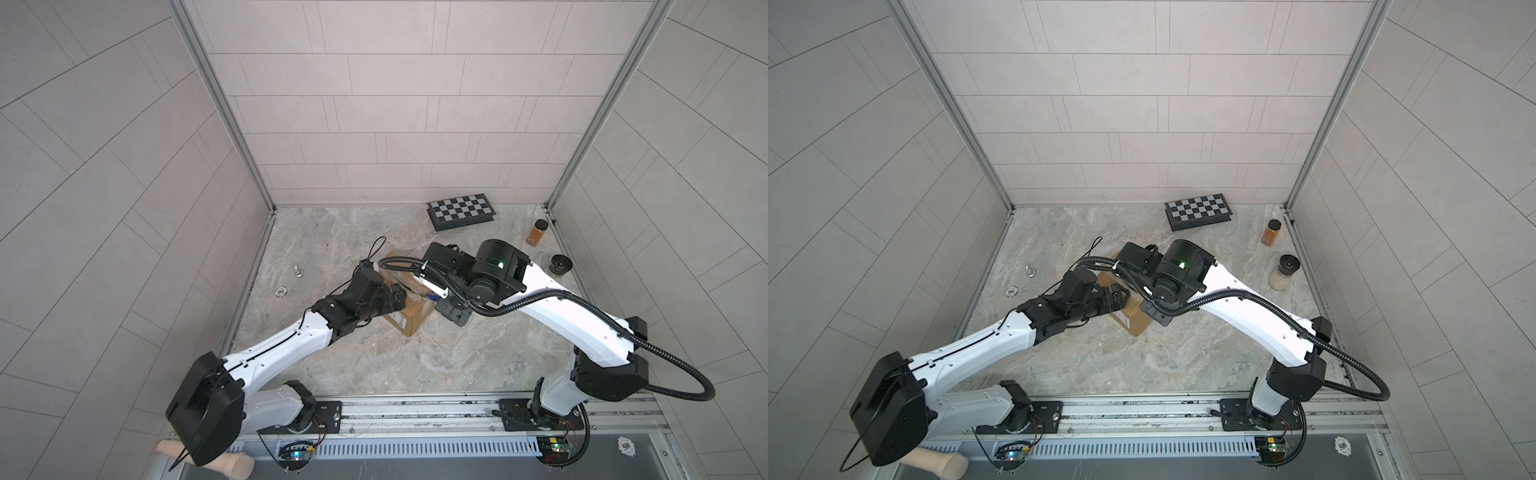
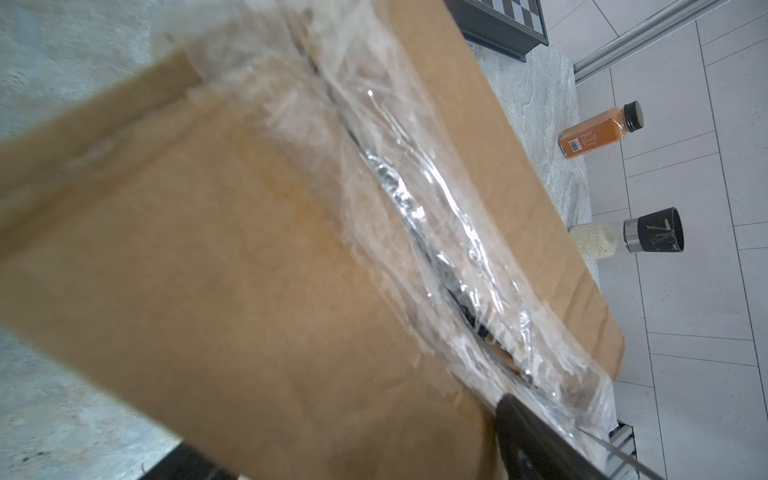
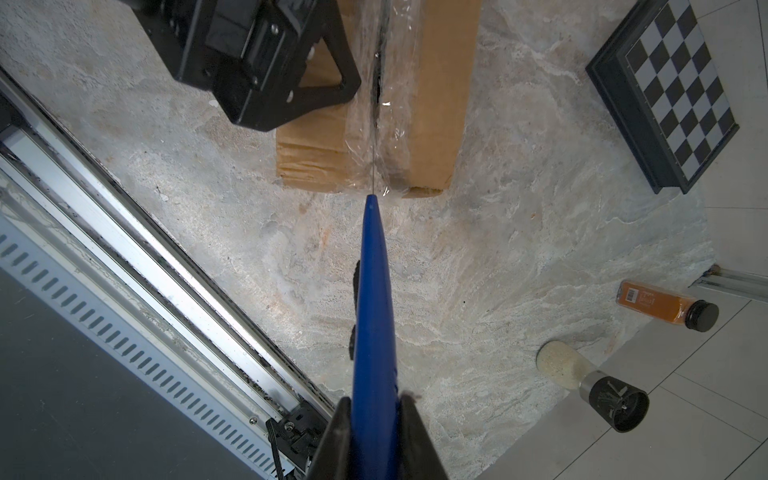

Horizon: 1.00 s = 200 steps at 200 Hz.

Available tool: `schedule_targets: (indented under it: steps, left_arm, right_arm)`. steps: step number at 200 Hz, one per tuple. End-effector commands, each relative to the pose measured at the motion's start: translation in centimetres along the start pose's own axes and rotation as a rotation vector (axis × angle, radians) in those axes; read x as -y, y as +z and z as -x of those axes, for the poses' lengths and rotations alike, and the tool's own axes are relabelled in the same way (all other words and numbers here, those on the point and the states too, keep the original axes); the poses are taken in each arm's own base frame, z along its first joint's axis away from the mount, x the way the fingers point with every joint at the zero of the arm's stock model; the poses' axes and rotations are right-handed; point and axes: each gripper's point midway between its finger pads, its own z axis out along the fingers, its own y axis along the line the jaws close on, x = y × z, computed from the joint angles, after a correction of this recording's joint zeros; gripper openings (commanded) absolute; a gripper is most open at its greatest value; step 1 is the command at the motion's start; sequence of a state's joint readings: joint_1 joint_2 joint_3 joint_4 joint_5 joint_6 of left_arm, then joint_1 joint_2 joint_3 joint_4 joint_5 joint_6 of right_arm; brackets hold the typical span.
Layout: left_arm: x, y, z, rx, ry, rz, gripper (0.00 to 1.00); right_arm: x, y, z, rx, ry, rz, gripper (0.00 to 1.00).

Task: Unpack the express box

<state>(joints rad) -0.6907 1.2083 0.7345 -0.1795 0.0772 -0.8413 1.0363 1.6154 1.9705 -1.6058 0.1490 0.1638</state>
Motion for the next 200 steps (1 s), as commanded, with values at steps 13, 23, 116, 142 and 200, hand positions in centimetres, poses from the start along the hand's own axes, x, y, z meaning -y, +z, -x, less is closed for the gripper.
schedule_targets:
  steps: [13, 23, 116, 142, 200]
  left_arm:
    - [-4.5, 1.0, -3.3, -0.098, 0.015, 0.164, 0.95]
    - [-4.5, 1.0, -3.2, -0.096, 0.017, 0.163, 0.95]
    - [-4.3, 0.9, -3.1, -0.088, 0.019, 0.150, 0.95]
    - [-4.2, 1.1, -3.2, -0.093, 0.018, 0.145, 0.95]
    - [-2.3, 0.1, -1.4, -0.033, -0.004, 0.064, 0.96]
  right_arm:
    - [-0.3, 1.1, -0.7, -0.069, -0.039, -0.009, 0.00]
    - [-0.4, 1.4, -0.5, -0.072, -0.040, -0.010, 0.00]
    - [-1.4, 3.3, 1.6, -0.083, -0.030, 0.005, 0.00]
    - [-1.8, 3.9, 1.7, -0.093, -0.036, 0.016, 0.00]
    - [-3.2, 3.1, 1.1, -0.078, -0.012, 0.111, 0.00]
